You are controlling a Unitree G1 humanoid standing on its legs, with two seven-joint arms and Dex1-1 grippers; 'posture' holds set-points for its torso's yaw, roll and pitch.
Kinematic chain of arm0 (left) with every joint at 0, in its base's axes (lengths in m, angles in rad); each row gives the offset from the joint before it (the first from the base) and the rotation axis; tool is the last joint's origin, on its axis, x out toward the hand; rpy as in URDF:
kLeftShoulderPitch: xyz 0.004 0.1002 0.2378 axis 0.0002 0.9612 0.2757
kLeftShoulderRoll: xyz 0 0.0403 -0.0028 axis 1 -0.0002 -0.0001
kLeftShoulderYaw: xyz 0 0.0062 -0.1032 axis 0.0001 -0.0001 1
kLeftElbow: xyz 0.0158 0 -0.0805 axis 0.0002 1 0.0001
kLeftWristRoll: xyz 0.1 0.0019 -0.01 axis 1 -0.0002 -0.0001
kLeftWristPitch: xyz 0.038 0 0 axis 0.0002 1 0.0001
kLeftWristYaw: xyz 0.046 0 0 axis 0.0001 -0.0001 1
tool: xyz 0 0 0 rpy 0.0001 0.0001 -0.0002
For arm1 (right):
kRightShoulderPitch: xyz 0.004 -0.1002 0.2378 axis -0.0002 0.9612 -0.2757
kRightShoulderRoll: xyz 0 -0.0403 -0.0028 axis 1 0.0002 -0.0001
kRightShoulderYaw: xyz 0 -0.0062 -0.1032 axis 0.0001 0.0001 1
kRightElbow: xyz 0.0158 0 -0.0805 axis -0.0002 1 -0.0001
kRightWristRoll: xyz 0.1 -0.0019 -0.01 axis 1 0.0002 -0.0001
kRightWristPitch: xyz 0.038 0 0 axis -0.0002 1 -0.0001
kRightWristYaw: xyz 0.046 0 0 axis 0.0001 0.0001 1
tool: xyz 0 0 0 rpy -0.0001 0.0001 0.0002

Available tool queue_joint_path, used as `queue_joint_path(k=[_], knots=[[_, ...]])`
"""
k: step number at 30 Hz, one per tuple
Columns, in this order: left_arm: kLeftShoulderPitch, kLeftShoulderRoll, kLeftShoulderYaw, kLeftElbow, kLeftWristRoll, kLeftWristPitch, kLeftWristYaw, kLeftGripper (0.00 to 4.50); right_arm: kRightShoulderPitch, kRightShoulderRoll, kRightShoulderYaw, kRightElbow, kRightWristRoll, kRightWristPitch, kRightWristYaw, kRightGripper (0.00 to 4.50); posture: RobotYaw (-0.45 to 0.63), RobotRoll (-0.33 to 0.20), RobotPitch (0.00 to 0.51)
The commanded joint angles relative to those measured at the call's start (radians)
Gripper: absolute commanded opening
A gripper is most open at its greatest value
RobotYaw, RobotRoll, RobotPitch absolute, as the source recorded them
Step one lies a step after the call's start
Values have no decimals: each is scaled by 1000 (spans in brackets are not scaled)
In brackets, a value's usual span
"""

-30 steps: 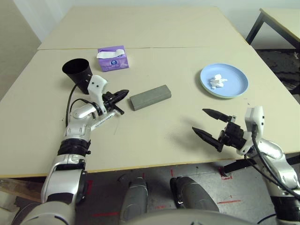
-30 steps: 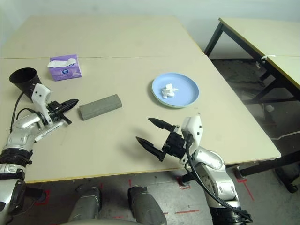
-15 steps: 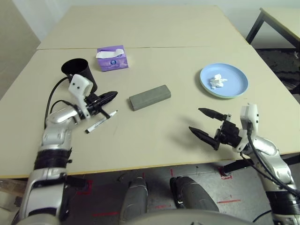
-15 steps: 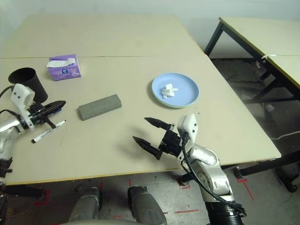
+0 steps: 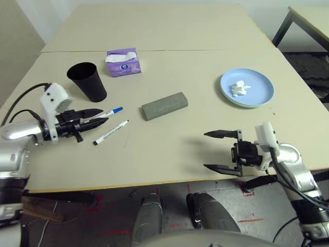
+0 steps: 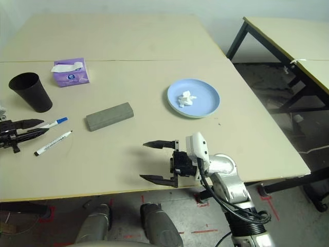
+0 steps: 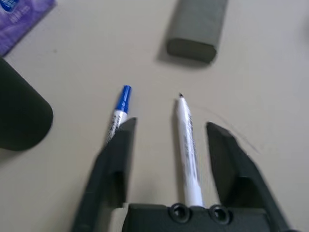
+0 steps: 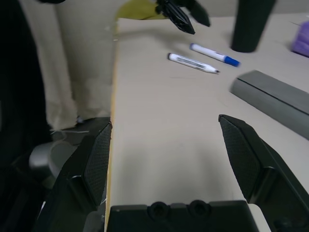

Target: Organize and tidy the items on the table.

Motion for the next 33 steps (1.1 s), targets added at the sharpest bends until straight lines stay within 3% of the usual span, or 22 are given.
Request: queue_joint_path(k=[1,2,7,11,15,21,33], knots=[[13,72,-51,-70,-8,65,-103,4166,-10,12,28,17,-1,-16,34,4500,-11,0,159],[14,96,-63,-86,-9,87,-128,4483,-10,15,34,14,0,-16,38,4500,-12,0,160],[-27,231,-166,-148,15,264,-213,4483,-6,30,59,-12,-8,-12,32,4500,-39,0,167],[-115,284,-256,-203,18,414,-243,4483,3,49,75,-32,-17,-5,1,4500,-61,0,169],[-290,298,-376,-239,43,593,-275,4483,29,57,96,-56,-31,-9,-21,4500,-85,0,174],[-447,272,-538,-206,133,664,-310,4483,38,56,102,-75,-42,-4,-57,4500,-121,0,174],[-394,201,-611,-199,207,674,-223,4483,42,30,98,-137,-37,40,-109,4500,-148,0,168]])
